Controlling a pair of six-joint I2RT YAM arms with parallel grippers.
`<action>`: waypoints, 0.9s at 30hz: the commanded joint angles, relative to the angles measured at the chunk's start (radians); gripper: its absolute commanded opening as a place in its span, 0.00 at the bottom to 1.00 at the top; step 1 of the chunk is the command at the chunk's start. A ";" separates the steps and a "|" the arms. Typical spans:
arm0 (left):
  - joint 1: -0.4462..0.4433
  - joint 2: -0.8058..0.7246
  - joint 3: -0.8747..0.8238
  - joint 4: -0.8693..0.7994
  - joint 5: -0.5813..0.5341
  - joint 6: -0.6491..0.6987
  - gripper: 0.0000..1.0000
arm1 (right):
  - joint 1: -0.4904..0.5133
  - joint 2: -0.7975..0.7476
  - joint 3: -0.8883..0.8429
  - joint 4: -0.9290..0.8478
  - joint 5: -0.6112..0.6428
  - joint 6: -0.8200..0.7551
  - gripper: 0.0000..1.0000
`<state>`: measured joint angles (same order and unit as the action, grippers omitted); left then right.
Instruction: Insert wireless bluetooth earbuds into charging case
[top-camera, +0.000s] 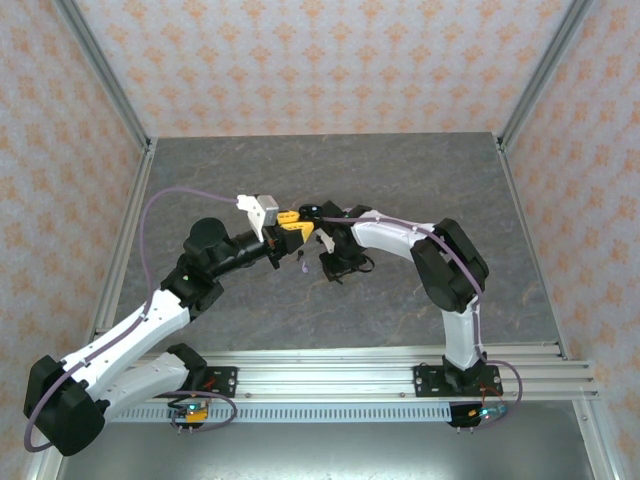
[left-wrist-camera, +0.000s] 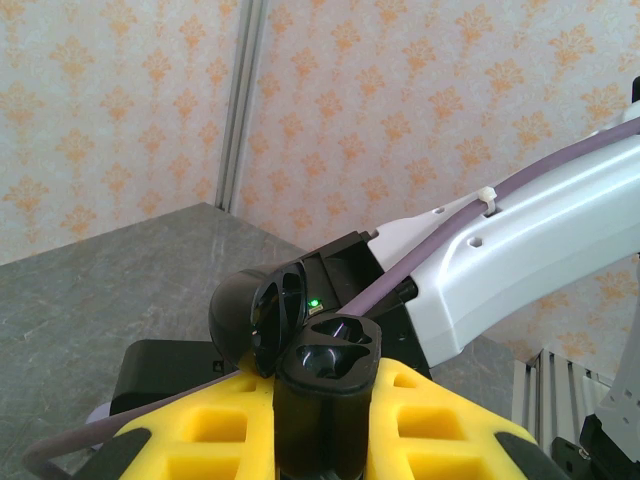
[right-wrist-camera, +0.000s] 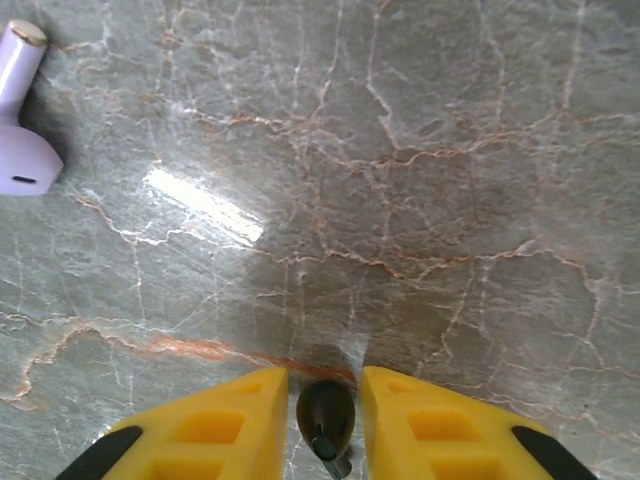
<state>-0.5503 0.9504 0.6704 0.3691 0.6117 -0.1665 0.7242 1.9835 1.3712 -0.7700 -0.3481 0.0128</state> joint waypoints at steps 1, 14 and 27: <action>-0.008 -0.021 0.016 0.003 -0.015 0.007 0.14 | 0.004 0.020 -0.006 -0.047 0.060 0.001 0.25; -0.009 0.012 0.047 -0.058 -0.025 0.024 0.14 | -0.047 -0.047 -0.073 0.043 0.050 0.146 0.18; -0.010 0.055 0.034 -0.045 -0.110 0.007 0.14 | -0.236 -0.226 -0.245 0.264 -0.212 0.269 0.17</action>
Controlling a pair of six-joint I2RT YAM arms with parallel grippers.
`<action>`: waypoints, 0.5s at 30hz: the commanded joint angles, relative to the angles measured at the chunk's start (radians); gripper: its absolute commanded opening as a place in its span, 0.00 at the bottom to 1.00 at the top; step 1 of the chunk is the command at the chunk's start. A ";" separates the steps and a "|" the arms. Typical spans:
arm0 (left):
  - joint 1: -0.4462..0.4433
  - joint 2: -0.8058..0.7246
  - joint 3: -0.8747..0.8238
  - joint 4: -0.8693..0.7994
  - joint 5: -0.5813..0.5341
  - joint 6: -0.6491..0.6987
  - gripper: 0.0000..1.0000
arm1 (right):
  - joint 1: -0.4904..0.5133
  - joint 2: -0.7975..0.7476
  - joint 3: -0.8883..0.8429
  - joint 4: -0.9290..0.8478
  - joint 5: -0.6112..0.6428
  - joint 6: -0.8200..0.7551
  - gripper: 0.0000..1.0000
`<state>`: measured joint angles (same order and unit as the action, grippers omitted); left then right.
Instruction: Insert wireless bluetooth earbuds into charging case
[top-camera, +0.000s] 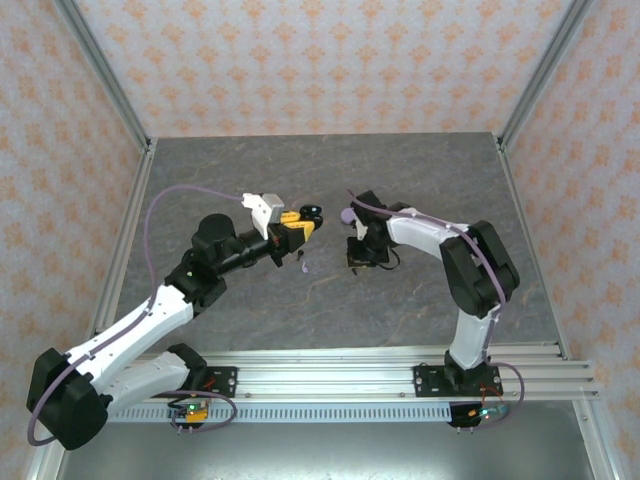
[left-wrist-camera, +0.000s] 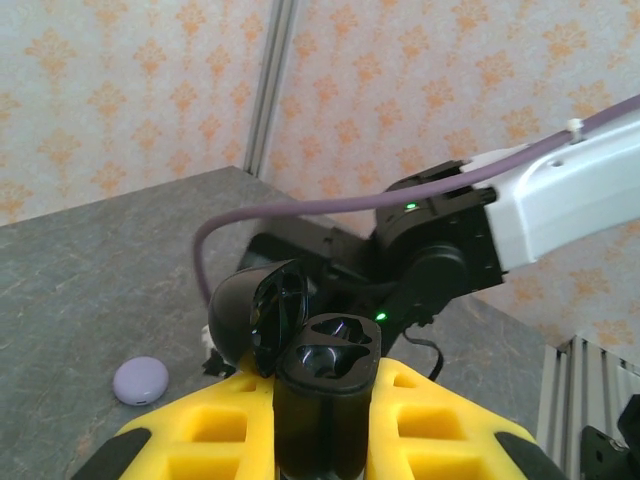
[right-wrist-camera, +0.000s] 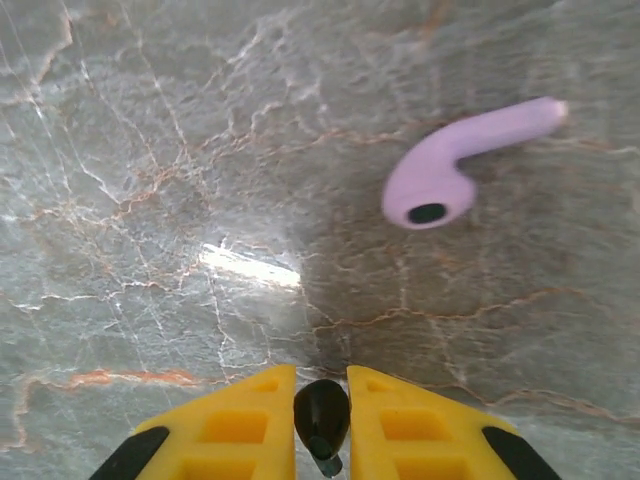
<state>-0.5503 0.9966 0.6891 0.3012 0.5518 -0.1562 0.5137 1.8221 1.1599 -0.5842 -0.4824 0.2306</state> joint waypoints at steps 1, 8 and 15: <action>-0.009 0.016 0.011 0.030 -0.059 -0.007 0.14 | -0.040 -0.083 -0.053 0.104 -0.101 0.062 0.17; -0.010 0.072 -0.007 0.072 -0.140 -0.056 0.14 | -0.153 -0.215 -0.161 0.255 -0.233 0.150 0.17; -0.010 0.138 -0.041 0.188 -0.146 -0.106 0.14 | -0.224 -0.352 -0.199 0.313 -0.301 0.206 0.17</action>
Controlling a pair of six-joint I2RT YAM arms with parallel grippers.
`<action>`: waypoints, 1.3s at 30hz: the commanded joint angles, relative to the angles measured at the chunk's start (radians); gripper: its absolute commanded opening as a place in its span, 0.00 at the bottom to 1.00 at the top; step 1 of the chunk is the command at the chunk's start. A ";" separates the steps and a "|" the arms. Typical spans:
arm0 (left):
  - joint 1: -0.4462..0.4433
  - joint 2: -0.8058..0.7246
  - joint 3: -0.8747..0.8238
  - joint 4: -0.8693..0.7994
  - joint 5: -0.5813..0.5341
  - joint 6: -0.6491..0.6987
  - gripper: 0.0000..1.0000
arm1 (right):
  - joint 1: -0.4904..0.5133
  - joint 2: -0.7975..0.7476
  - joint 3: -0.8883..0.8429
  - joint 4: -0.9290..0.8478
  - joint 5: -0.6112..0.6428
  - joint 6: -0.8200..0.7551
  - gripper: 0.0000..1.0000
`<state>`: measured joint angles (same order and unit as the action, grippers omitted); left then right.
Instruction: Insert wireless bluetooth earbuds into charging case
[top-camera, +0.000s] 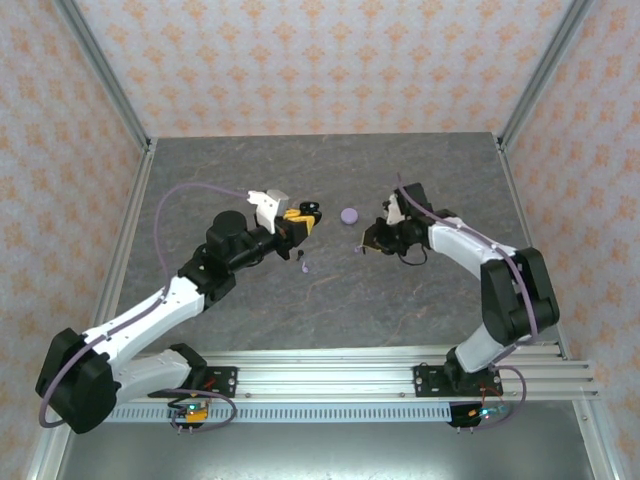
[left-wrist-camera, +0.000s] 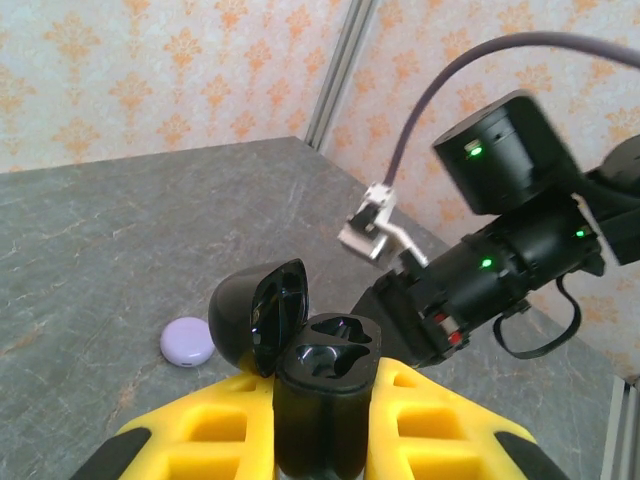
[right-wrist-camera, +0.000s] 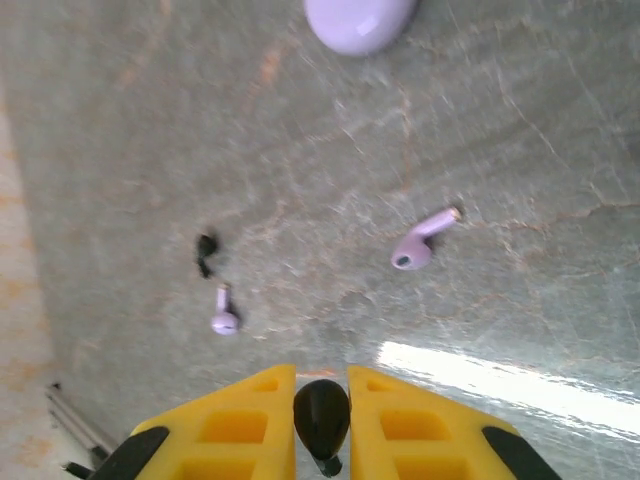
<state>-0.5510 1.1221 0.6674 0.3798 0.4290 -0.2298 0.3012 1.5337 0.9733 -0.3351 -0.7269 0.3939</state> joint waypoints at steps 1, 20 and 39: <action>-0.010 0.021 -0.022 0.127 -0.019 -0.040 0.14 | -0.016 -0.085 -0.013 0.070 -0.062 0.052 0.17; -0.020 0.184 -0.028 0.379 0.039 -0.144 0.12 | 0.003 -0.344 0.013 0.320 -0.169 0.247 0.18; -0.066 0.229 0.023 0.475 0.126 -0.172 0.10 | 0.113 -0.388 0.100 0.289 -0.062 0.112 0.18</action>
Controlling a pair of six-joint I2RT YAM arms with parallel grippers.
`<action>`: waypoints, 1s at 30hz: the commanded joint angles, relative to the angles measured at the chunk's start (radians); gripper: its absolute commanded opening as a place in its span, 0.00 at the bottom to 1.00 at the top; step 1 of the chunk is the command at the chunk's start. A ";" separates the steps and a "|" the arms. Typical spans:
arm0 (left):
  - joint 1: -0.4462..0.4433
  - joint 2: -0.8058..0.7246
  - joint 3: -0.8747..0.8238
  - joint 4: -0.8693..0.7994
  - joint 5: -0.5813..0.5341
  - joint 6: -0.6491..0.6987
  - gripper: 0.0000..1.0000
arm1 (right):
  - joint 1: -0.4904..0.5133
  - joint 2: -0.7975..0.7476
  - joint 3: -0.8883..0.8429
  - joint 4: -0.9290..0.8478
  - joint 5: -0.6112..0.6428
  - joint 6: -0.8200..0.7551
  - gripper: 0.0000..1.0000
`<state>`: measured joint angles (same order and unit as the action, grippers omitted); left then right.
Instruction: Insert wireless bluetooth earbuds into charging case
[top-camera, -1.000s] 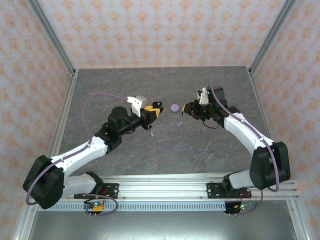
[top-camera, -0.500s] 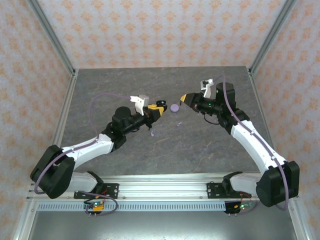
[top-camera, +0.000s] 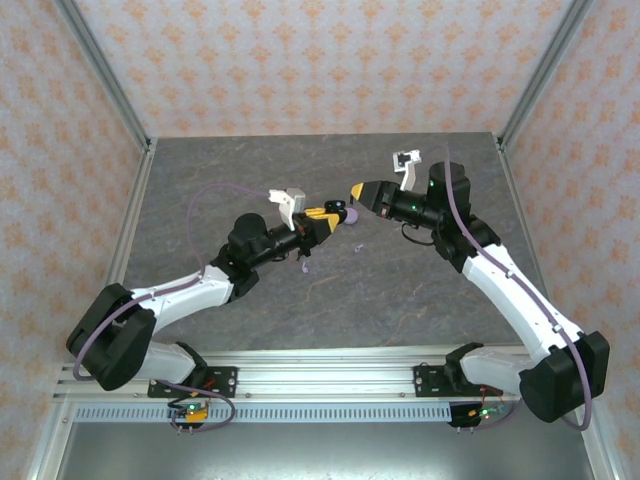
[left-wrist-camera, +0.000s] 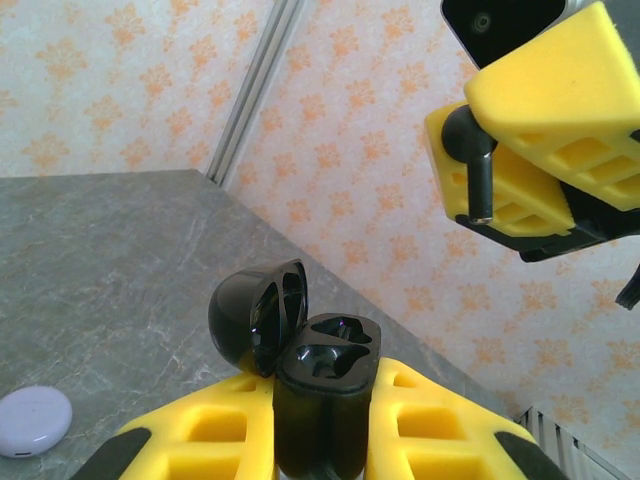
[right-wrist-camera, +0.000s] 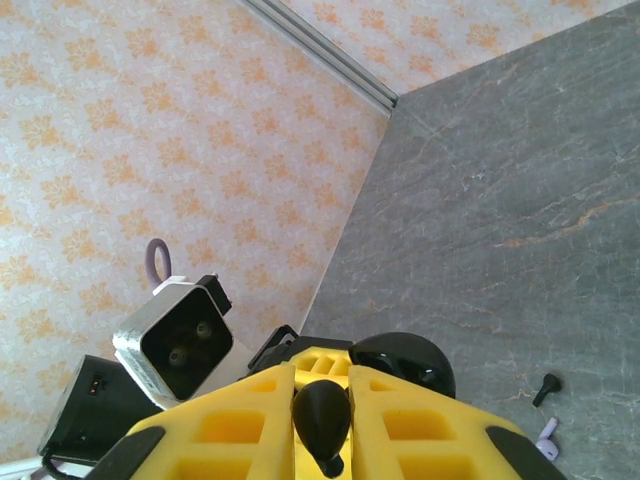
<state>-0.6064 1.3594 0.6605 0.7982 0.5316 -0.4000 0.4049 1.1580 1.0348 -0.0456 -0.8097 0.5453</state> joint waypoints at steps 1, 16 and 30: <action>-0.010 -0.010 0.030 0.056 0.024 -0.002 0.10 | 0.013 -0.011 0.041 -0.010 0.023 -0.046 0.18; -0.024 -0.003 0.071 0.039 0.039 -0.006 0.10 | 0.027 -0.003 0.042 -0.034 0.034 -0.068 0.18; -0.044 -0.006 0.095 -0.012 0.044 0.020 0.10 | 0.028 0.004 0.036 -0.044 0.033 -0.070 0.18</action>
<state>-0.6418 1.3598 0.7235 0.7864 0.5652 -0.3958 0.4259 1.1587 1.0439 -0.0902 -0.7815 0.4957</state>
